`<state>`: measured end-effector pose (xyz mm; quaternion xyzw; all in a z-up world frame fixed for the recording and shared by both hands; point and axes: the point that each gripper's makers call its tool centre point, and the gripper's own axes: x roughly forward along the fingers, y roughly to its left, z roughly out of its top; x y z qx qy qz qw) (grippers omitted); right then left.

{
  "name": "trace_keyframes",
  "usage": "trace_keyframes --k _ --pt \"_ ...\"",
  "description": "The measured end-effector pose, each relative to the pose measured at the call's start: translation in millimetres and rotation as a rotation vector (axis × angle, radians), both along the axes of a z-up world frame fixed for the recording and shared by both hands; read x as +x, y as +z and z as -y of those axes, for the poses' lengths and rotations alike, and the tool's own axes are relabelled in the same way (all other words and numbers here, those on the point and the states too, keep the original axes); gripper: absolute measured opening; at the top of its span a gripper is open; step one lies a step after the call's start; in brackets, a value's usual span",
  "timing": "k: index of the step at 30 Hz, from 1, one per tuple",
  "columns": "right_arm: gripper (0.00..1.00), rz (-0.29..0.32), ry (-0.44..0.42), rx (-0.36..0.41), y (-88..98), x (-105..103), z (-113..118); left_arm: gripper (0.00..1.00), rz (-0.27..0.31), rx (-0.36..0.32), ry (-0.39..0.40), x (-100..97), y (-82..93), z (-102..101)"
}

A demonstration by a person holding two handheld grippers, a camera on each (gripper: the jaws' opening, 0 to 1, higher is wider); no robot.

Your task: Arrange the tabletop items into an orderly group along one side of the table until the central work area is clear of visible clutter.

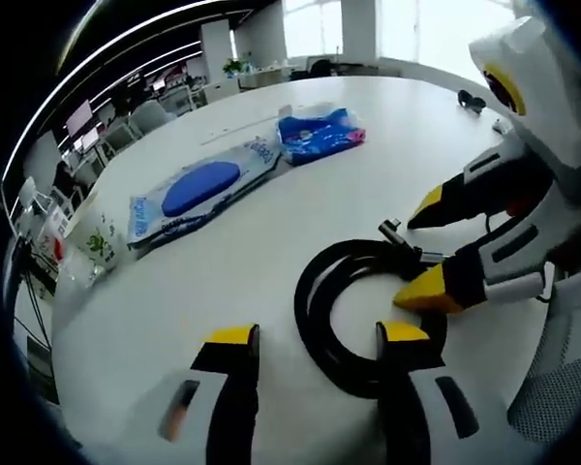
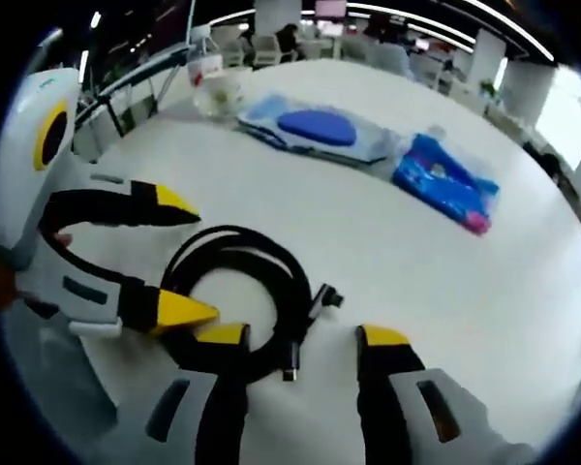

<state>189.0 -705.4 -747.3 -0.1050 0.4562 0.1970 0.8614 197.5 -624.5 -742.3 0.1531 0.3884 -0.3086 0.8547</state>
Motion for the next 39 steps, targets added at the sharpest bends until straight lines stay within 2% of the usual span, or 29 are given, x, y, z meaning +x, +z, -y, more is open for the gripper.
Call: trace_keyframes --k 9,14,20,23,27,32,39 --pt "0.32 -0.013 -0.003 -0.01 0.9 -0.8 -2.7 0.33 -0.014 -0.005 -0.005 -5.6 0.9 5.2" --pt "0.13 0.01 -0.014 -0.022 0.7 -0.4 -2.6 0.27 -0.01 -0.013 -0.029 -9.1 0.3 9.2" --pt "0.11 0.006 -0.025 -0.018 1.0 0.6 -1.8 0.25 -0.009 -0.008 -0.032 -9.3 0.7 9.8" --pt "0.11 0.003 -0.027 -0.025 1.1 0.0 -1.5 0.18 -0.004 0.009 -0.034 -7.9 0.6 7.7" --pt "0.1 -0.002 -0.032 -0.026 1.0 -1.1 -1.1 0.17 -0.02 0.007 -0.042 -7.4 0.4 6.5" --pt "0.09 -0.026 -0.043 0.008 1.7 -3.3 -3.3 0.16 -0.007 0.088 -0.073 -8.2 1.8 5.0" --pt "0.09 -0.04 -0.082 0.054 2.2 -7.0 -0.7 0.11 -0.035 0.036 -0.035 -4.2 7.7 4.2"
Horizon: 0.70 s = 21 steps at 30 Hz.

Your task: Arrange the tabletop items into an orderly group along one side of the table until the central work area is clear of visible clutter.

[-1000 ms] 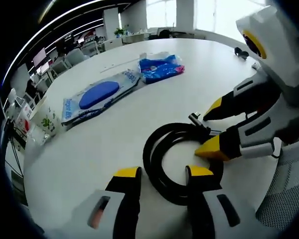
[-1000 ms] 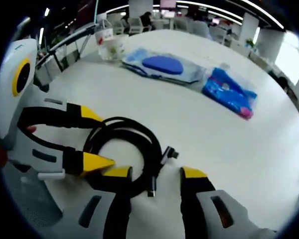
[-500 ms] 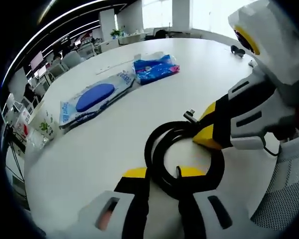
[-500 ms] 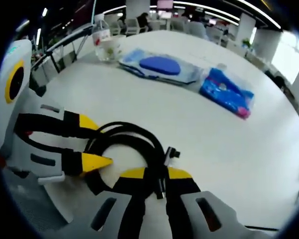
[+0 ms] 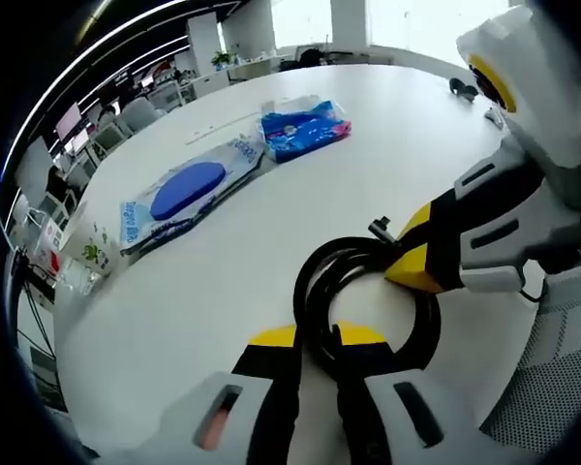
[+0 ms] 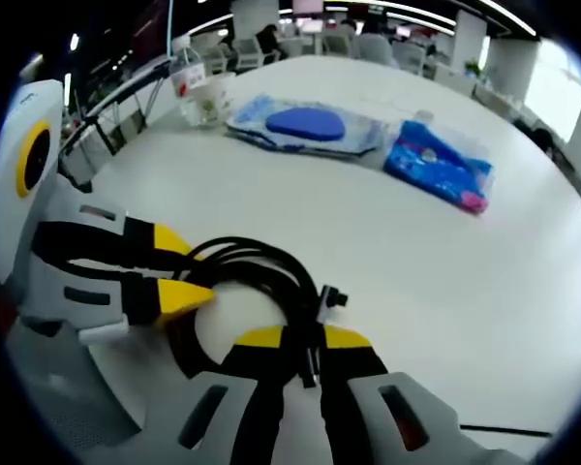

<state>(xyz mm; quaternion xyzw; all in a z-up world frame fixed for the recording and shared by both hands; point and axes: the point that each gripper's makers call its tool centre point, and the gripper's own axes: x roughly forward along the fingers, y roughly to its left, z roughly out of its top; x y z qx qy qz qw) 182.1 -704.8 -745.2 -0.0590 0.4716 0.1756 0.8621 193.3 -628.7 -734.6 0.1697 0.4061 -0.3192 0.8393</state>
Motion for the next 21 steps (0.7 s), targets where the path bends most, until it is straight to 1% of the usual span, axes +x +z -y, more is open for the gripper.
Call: trace_keyframes --k 6,7,9,12,16,21 --pt "0.09 0.008 -0.009 0.02 6.3 2.7 0.8 0.09 0.002 -0.022 0.006 1.4 6.7 0.5" --pt "0.09 0.028 -0.015 0.027 9.6 5.5 1.3 0.09 0.002 -0.025 0.007 1.9 7.6 0.9" --pt "0.09 0.042 -0.026 0.039 12.7 7.7 1.8 0.09 0.005 -0.033 0.011 4.1 10.4 1.2" --pt "0.09 0.049 -0.042 0.055 17.3 11.2 3.4 0.08 -0.009 -0.068 0.042 9.6 16.6 1.8" --pt "0.09 0.072 -0.063 0.073 25.8 18.7 5.9 0.07 0.009 -0.083 0.035 18.6 27.2 4.6" --pt "0.09 0.094 -0.078 0.091 32.9 26.5 7.5 0.07 0.01 -0.111 0.034 27.9 35.0 6.0"
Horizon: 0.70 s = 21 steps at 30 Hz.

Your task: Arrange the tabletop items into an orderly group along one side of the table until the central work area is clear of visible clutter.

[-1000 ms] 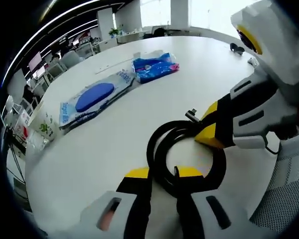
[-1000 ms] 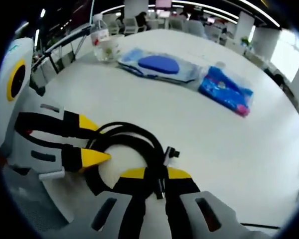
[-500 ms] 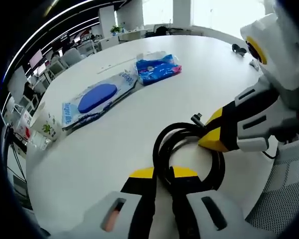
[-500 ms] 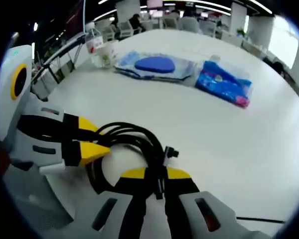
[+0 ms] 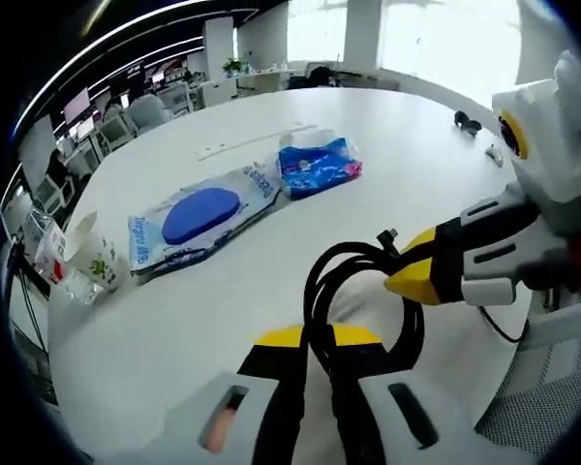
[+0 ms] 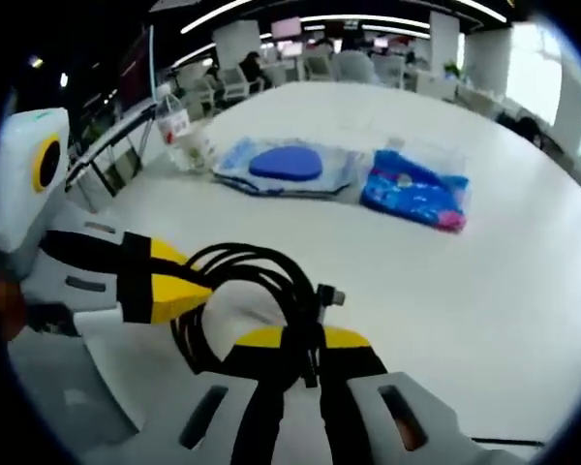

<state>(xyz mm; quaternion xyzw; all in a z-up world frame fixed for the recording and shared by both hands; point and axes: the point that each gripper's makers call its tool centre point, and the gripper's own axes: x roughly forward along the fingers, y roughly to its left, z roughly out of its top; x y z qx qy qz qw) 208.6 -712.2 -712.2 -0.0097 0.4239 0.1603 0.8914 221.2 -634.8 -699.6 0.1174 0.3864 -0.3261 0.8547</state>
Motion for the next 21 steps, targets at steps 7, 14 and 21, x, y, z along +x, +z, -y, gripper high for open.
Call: trace_keyframes --k 7,14,21 --pt "0.09 0.029 0.012 -0.014 7.6 11.5 1.5 0.07 0.005 -0.015 -0.001 9.1 4.9 2.6" --pt "0.09 0.039 0.01 -0.015 13.2 27.3 6.1 0.07 0.013 -0.032 0.001 23.4 9.5 7.0" --pt "0.09 0.058 0.018 -0.029 21.5 46.2 9.4 0.06 0.015 -0.06 0.016 43.4 15.6 10.7"
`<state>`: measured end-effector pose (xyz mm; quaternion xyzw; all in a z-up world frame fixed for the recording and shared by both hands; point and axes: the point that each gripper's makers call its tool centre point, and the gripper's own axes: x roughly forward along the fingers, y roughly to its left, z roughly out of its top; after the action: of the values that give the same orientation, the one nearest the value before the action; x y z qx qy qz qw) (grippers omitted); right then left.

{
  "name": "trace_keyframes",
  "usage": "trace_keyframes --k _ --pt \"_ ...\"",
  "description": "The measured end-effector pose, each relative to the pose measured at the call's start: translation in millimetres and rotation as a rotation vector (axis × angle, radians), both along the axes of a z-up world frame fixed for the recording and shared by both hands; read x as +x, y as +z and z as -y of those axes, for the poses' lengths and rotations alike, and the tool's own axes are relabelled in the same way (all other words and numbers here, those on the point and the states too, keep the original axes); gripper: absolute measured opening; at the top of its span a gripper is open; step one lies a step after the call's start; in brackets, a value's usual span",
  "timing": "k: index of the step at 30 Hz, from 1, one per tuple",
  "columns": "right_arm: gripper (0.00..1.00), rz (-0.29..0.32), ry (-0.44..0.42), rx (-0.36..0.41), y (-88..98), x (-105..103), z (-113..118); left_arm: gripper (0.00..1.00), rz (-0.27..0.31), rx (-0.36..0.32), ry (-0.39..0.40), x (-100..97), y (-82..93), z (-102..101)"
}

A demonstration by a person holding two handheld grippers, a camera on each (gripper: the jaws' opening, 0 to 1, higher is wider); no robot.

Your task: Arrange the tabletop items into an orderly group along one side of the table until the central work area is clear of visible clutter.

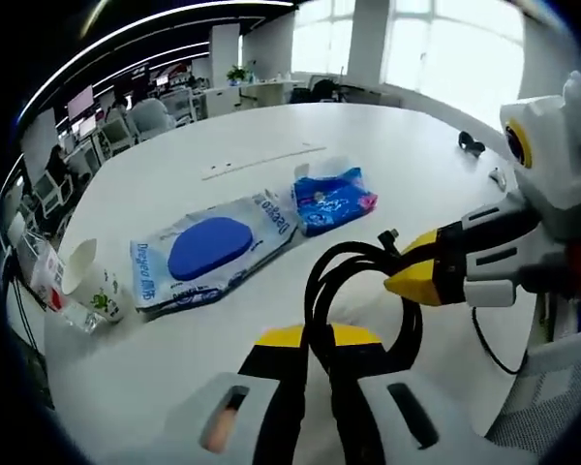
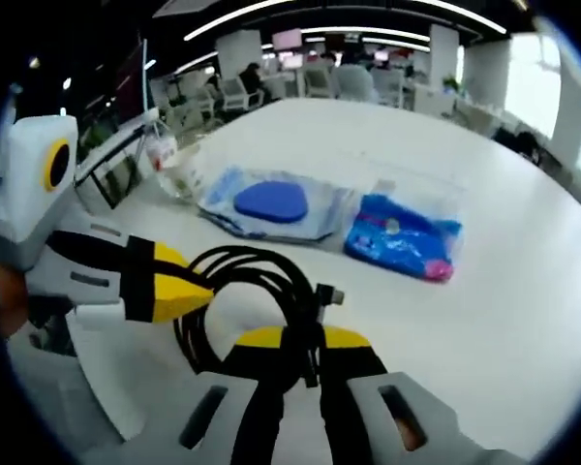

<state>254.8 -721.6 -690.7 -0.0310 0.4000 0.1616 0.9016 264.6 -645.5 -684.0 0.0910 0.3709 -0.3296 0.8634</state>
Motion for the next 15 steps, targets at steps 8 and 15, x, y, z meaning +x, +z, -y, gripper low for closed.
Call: trace_keyframes --k 8,15 --pt "0.09 0.008 -0.009 0.008 4.2 18.6 7.7 0.06 -0.011 -0.023 0.013 16.4 1.4 6.0" --pt "0.09 0.004 -0.014 0.01 2.0 27.7 11.8 0.06 -0.025 -0.025 0.02 26.6 -1.4 10.6"
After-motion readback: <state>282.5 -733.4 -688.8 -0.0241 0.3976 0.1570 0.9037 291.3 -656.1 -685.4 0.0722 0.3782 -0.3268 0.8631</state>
